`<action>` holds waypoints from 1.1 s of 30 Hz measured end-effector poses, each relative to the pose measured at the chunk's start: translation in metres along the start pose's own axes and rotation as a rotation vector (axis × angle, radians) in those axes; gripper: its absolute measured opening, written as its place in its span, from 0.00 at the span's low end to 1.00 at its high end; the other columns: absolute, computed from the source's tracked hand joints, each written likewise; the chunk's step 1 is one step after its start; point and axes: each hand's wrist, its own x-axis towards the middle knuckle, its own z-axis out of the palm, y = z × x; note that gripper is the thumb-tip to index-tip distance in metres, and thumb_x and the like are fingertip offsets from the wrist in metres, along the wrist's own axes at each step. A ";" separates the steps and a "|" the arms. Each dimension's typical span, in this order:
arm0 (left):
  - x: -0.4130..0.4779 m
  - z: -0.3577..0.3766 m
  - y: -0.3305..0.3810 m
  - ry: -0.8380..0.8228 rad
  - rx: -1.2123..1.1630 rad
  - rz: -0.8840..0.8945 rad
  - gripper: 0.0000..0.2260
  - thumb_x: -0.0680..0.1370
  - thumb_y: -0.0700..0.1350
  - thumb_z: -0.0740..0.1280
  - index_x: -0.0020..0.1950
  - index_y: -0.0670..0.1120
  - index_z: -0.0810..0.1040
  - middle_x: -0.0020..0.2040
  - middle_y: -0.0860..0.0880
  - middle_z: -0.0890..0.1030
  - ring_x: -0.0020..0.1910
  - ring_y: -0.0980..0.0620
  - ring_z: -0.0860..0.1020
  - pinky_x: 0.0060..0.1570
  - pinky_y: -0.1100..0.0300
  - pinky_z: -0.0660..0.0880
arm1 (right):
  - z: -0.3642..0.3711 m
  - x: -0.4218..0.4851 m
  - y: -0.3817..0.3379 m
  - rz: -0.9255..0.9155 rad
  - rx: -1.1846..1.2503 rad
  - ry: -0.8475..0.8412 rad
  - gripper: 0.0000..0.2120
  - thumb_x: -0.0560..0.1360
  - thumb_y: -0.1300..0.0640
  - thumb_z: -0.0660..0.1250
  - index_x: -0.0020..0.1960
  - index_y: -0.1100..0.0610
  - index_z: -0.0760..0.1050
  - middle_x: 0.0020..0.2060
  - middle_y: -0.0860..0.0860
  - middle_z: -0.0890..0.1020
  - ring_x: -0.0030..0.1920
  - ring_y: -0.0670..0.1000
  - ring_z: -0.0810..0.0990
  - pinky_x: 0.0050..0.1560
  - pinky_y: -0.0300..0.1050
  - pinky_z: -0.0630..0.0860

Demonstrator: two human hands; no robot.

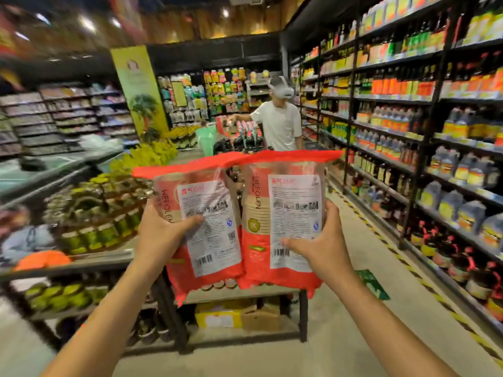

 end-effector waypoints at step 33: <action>-0.099 -0.606 -0.153 0.850 0.183 -0.211 0.33 0.58 0.45 0.85 0.60 0.50 0.77 0.53 0.50 0.86 0.50 0.48 0.86 0.54 0.39 0.82 | 0.587 -0.189 -0.223 -0.197 0.372 -0.760 0.52 0.53 0.45 0.83 0.71 0.37 0.60 0.67 0.45 0.73 0.67 0.48 0.75 0.66 0.58 0.77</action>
